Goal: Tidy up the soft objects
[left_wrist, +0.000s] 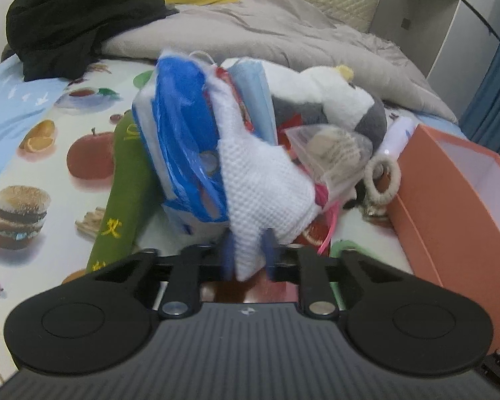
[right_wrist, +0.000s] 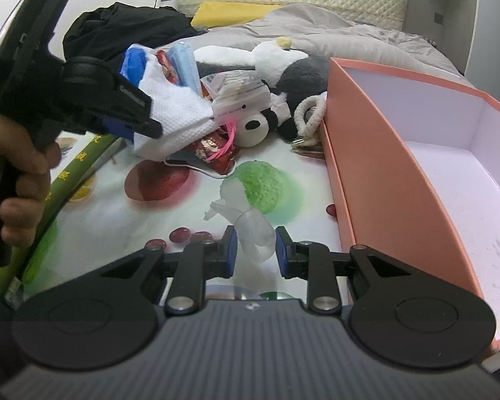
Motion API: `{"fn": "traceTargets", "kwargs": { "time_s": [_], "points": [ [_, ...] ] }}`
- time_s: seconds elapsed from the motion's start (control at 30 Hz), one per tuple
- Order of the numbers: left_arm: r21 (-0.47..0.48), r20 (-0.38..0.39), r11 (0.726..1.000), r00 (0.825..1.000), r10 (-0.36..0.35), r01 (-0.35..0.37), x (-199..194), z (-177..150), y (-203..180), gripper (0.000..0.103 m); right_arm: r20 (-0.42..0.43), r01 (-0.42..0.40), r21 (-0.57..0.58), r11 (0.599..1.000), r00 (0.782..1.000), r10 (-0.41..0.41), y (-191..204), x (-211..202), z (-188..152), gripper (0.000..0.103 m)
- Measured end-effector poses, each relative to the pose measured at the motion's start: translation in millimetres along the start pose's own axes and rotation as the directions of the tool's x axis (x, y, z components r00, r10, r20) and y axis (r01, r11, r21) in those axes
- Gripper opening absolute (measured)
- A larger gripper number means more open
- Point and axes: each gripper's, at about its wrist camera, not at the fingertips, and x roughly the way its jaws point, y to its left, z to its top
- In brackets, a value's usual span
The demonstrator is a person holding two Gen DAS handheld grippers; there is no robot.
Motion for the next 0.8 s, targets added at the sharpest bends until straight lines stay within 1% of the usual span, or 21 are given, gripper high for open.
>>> {"fn": "traceTargets", "kwargs": {
  "time_s": [0.03, 0.1, 0.17, 0.37, 0.57, 0.7, 0.8],
  "points": [
    [0.004, 0.008, 1.000, 1.000, -0.006, 0.006, -1, 1, -1, 0.007, 0.001, 0.002, 0.003, 1.000, 1.000, -0.002, 0, 0, 0, 0.028],
    [0.012, 0.021, 1.000, 1.000, -0.019, 0.019, -7, 2, -4, 0.005, 0.005, 0.003, 0.006, 1.000, 1.000, -0.003, -2, -1, 1, 0.028],
    [0.024, 0.033, 0.999, 0.999, -0.035, 0.035, -16, 0, -9, 0.005, 0.008, 0.003, 0.008, 1.000, 1.000, -0.003, -2, -1, 1, 0.028],
    [0.014, 0.031, 0.992, 0.992, -0.122, 0.122, -47, -12, -18, 0.004, 0.012, 0.008, 0.010, 1.000, 1.000, -0.008, -2, -2, 2, 0.028],
    [-0.026, -0.010, 0.984, 0.984, -0.178, 0.177, -72, -33, -16, 0.004, 0.013, 0.005, 0.004, 1.000, 1.000, -0.006, 1, -3, 1, 0.028],
    [-0.038, -0.047, 0.982, 0.981, -0.189, 0.187, -82, -49, -12, 0.004, 0.007, 0.005, -0.001, 1.000, 1.000, -0.005, 3, -1, -1, 0.029],
    [-0.043, -0.095, 0.981, 0.977, -0.191, 0.188, -84, -64, -7, 0.004, -0.001, 0.007, -0.007, 1.000, 1.000, -0.007, 5, 1, -2, 0.029]
  ]
}}
